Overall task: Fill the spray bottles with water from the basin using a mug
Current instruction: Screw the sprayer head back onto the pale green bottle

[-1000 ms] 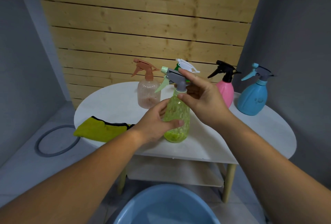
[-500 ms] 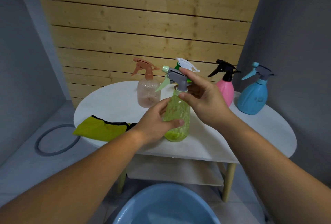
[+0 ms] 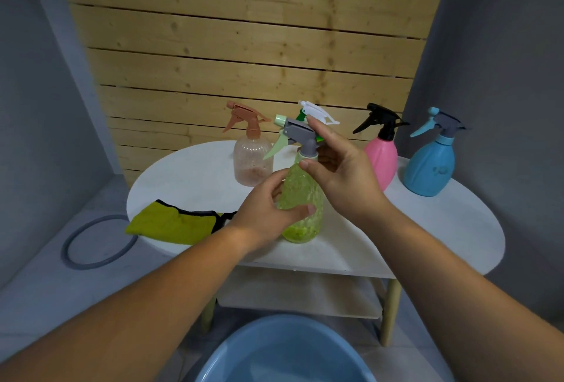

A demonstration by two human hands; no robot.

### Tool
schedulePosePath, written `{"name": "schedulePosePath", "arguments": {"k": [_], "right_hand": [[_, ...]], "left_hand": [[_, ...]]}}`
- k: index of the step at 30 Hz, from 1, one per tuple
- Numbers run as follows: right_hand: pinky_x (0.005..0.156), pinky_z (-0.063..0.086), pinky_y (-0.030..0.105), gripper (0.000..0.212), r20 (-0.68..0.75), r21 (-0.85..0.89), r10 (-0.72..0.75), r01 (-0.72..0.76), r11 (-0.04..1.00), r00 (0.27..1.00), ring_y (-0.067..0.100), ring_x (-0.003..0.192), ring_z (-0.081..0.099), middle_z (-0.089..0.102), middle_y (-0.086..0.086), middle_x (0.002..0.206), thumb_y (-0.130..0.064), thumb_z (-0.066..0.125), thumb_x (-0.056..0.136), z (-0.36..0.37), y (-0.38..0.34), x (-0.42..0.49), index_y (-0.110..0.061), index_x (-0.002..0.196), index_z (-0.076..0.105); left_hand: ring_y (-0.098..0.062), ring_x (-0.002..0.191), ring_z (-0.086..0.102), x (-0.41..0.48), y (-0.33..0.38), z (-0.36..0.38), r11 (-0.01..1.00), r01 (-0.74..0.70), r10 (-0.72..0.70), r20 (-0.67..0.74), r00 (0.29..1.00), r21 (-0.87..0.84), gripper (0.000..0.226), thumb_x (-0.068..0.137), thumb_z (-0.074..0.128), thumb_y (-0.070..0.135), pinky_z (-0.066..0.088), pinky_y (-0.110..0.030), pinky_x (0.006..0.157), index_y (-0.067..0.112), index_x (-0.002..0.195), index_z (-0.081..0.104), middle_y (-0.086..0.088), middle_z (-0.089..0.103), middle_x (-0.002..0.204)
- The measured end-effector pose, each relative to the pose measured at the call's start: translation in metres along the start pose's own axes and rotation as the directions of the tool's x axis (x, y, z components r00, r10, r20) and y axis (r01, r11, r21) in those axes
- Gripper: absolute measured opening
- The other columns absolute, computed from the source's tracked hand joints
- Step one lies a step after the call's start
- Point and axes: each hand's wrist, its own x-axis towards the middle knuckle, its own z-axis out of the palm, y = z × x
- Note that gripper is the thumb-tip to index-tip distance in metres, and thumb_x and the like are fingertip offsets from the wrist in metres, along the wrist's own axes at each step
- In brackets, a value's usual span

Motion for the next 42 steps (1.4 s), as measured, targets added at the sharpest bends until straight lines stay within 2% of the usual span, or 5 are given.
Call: {"name": "schedulePosePath", "arguments": {"k": [9,13,28,37,42], "right_hand": [[0.077,0.054,0.017,0.054,-0.011,-0.004,0.147,-0.147,0.989,0.989,0.002,0.091,0.068,0.07,-0.009,0.091,-0.039,0.072,0.088,-0.013,0.007,-0.011,-0.034,0.134,0.046],[0.084,0.059,0.047,0.027,0.103,-0.178,0.327,-0.306,0.935,0.939,0.012,0.091,0.067,0.069,-0.009,0.093,-0.059,0.053,0.093,-0.018,0.003,-0.013,-0.035,0.097,0.066],[0.072,0.055,0.018,0.031,0.303,0.254,0.384,-0.463,0.849,0.872,-0.001,0.088,0.07,0.068,-0.012,0.112,-0.044,0.035,0.106,0.078,-0.021,0.032,-0.038,0.115,0.063],[0.083,0.046,0.031,0.065,0.382,0.156,0.484,-0.571,0.806,0.788,0.014,0.121,0.053,0.051,-0.019,0.144,-0.084,0.032,0.072,0.169,0.013,0.073,-0.062,0.133,0.041],[0.12,0.02,0.052,0.081,0.325,0.084,0.517,-0.569,0.818,0.792,0.015,0.135,0.047,0.044,-0.021,0.15,-0.086,0.027,0.068,0.192,0.037,0.081,-0.056,0.142,0.035]], "left_hand": [[-0.003,0.103,0.071,-0.001,-0.006,-0.002,0.998,0.063,-0.063,-0.014,0.998,-0.007,0.055,0.073,0.093,0.017,0.058,-0.023,0.089,0.035,0.117,0.065,0.014,0.076,0.106],[0.005,0.101,0.069,-0.005,-0.008,0.001,0.999,0.036,-0.037,-0.055,0.998,-0.028,0.051,0.074,0.092,0.016,0.055,-0.015,0.083,0.038,0.111,0.066,0.024,0.074,0.104],[-0.017,0.096,0.077,0.013,0.033,-0.127,0.993,0.083,-0.092,-0.11,0.99,-0.089,0.047,0.083,0.083,0.009,0.062,-0.029,0.072,0.025,0.124,0.068,0.001,0.077,0.113],[-0.017,0.098,0.076,0.045,-0.004,-0.193,0.988,0.135,-0.146,-0.163,0.976,-0.079,0.046,0.085,0.079,0.003,0.063,-0.034,0.081,0.025,0.124,0.069,-0.006,0.074,0.12],[-0.015,0.096,0.075,0.059,-0.022,-0.206,0.984,0.126,-0.147,-0.168,0.975,-0.129,0.047,0.088,0.075,-0.001,0.062,-0.032,0.081,0.02,0.129,0.066,-0.008,0.073,0.123]]}}
